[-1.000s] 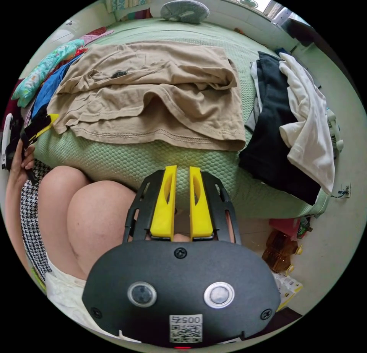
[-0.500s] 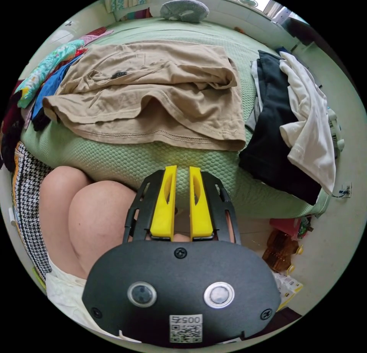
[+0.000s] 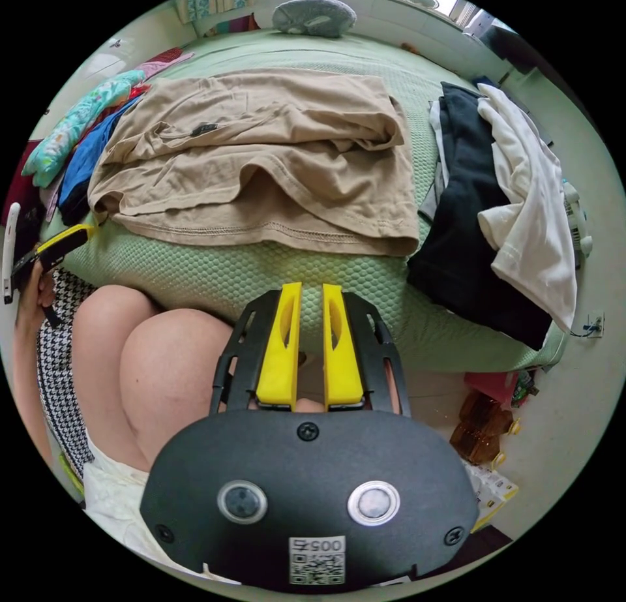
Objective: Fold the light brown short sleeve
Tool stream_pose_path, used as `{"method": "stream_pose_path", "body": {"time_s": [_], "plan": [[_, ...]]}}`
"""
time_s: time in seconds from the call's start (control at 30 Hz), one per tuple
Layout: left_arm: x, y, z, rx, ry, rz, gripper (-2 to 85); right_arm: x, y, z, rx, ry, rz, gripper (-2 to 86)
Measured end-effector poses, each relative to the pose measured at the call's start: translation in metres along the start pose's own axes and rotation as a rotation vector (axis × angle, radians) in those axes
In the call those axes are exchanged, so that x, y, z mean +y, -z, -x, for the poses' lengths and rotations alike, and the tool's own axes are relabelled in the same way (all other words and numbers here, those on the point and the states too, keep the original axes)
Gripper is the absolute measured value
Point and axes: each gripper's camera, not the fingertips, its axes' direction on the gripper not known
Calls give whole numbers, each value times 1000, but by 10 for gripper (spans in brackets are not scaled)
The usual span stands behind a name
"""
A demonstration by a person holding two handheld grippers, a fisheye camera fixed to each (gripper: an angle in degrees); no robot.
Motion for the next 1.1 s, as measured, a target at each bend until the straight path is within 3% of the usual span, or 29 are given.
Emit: {"method": "stream_pose_path", "body": {"time_s": [0.17,0.3,0.7,0.9,1.0,1.1], "plan": [[-10,-7,2,-23,45,-9,80,0,0,5,36,15,6,57],[-11,1,3,-59,35,-9,22,1,1,6,51,13,5,57],[-10,61,59,29,-20,74,2,9,8,2,48,13,-17,58],[-14,33,73,-247,30,138,0,14,15,-4,32,11,-31,53],[-7,42,65,-77,13,75,3,22,24,-15,-32,-9,-62,42],[-4,52,48,-32,-21,9,14,33,42,-30,-80,-43,-154,33]]}}
